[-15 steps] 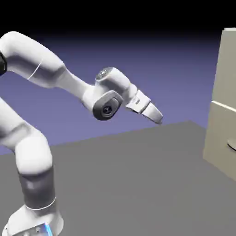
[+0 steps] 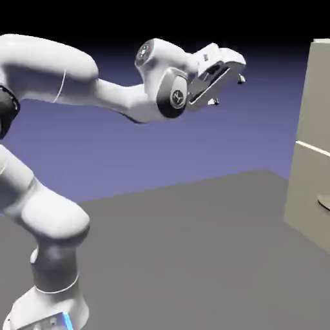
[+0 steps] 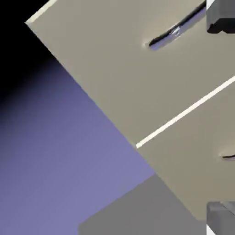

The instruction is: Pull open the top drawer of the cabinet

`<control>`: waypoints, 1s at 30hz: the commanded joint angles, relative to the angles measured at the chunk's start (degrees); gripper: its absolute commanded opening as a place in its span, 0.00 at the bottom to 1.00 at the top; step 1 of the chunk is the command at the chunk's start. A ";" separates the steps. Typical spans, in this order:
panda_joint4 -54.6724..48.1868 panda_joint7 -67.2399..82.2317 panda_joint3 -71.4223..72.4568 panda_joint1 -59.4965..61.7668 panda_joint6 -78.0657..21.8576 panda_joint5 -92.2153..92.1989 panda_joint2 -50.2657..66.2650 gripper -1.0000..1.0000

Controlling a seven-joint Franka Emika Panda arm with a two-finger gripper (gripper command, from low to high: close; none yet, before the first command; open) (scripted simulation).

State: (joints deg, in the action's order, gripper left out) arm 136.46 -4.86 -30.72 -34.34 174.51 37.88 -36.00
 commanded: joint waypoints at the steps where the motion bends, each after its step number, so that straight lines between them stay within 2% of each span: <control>1: -1.52 2.32 -1.90 -2.08 0.03 2.34 -0.21 0.50; 30: -45.43 69.60 -56.86 -62.30 0.94 70.13 -6.19 0.50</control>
State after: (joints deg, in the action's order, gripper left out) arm 91.03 64.74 -87.58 -96.63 175.46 108.01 -42.19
